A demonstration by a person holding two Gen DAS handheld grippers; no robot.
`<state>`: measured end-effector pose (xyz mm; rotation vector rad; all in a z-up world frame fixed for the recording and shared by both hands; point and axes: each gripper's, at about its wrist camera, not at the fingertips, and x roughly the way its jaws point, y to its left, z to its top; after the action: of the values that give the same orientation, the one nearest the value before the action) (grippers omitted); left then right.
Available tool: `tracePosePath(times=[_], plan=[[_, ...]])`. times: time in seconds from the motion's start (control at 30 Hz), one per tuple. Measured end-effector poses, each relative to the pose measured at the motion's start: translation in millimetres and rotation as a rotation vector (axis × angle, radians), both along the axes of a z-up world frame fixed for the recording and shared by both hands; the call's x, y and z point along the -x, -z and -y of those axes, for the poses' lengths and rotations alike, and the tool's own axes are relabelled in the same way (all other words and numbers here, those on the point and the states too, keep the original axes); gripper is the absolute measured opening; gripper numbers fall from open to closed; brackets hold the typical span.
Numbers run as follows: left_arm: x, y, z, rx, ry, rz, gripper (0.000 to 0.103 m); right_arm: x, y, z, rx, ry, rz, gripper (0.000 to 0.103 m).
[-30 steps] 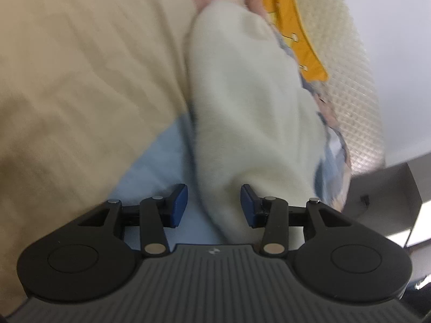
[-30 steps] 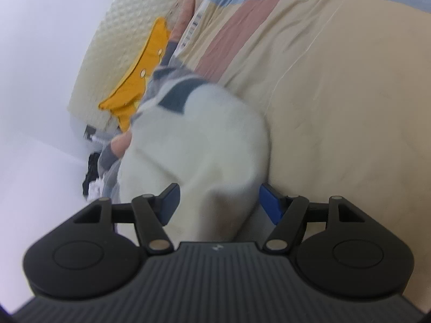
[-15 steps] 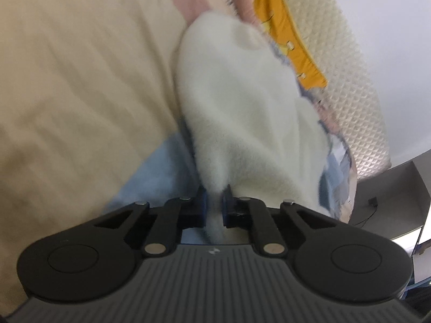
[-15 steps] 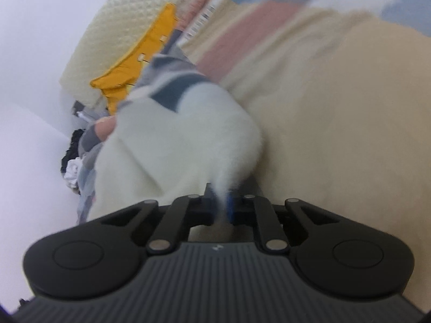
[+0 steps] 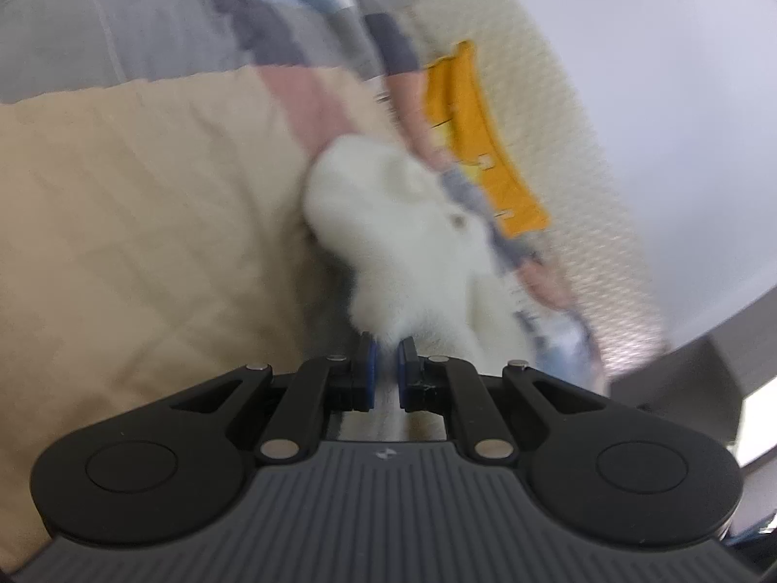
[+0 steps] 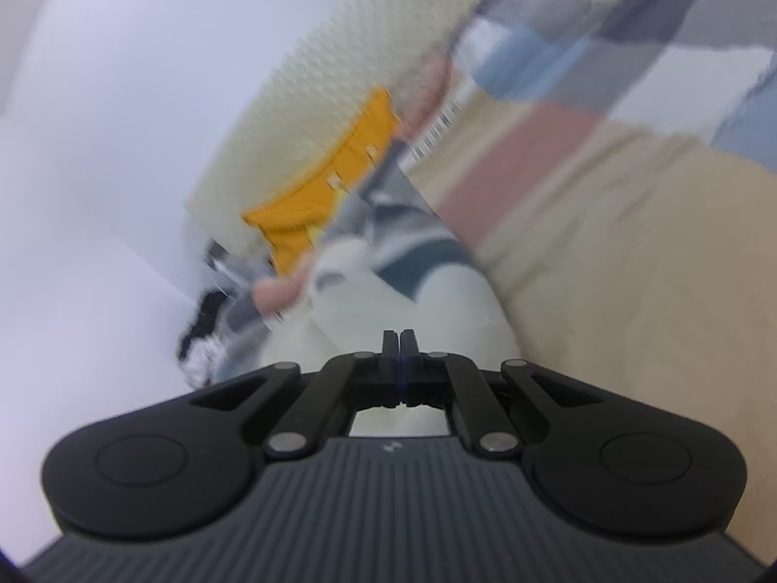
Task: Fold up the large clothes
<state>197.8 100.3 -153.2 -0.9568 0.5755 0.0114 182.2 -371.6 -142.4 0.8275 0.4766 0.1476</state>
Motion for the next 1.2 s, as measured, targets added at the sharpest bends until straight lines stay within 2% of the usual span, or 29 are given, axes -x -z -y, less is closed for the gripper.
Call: tracePosePath(times=[0.1, 0.2, 0.27, 0.43, 0.6, 0.67, 0.77, 0.9, 1.0, 1.07, 1.1, 1.13, 1.2], plan=[[-9, 14, 4, -0.051, -0.013, -0.069, 0.010, -18, 19, -7, -0.015, -0.026, -0.079, 0.003], [-23, 33, 4, -0.018, -0.030, -0.132, 0.010, -30, 34, -17, -0.022, -0.080, -0.128, 0.003], [-29, 42, 3, -0.021, -0.046, -0.161, 0.011, -34, 39, -25, 0.023, -0.115, -0.154, 0.003], [-42, 57, 2, -0.022, -0.059, -0.196, 0.011, -44, 56, -35, 0.118, -0.135, -0.239, 0.003], [-39, 54, 5, -0.044, -0.047, -0.182, 0.013, -43, 53, -41, 0.148, -0.137, -0.249, 0.004], [-32, 53, 3, -0.021, -0.050, -0.189, 0.024, -39, 50, -39, 0.131, -0.130, -0.244, 0.005], [-20, 52, 1, 0.009, -0.043, -0.204, 0.032, -34, 43, -42, 0.139, -0.134, -0.231, 0.006], [-2, 41, 12, -0.050, -0.003, -0.212, 0.036, -25, 34, -49, 0.130, -0.151, -0.222, 0.008], [13, 29, 17, -0.052, 0.013, -0.187, 0.039, -11, 29, -48, 0.117, -0.147, -0.226, 0.017], [23, 22, 18, -0.040, 0.023, -0.172, 0.039, 1, 25, -45, 0.096, -0.151, -0.216, 0.032], [29, 19, 19, -0.038, 0.025, -0.165, 0.039, 6, 23, -44, 0.086, -0.152, -0.210, 0.045], [34, 17, 19, -0.036, 0.028, -0.158, 0.039, 13, 20, -42, 0.076, -0.152, -0.201, 0.050], [43, 13, 22, -0.027, 0.051, -0.141, 0.040, 23, 16, -41, 0.061, -0.162, -0.187, 0.050]])
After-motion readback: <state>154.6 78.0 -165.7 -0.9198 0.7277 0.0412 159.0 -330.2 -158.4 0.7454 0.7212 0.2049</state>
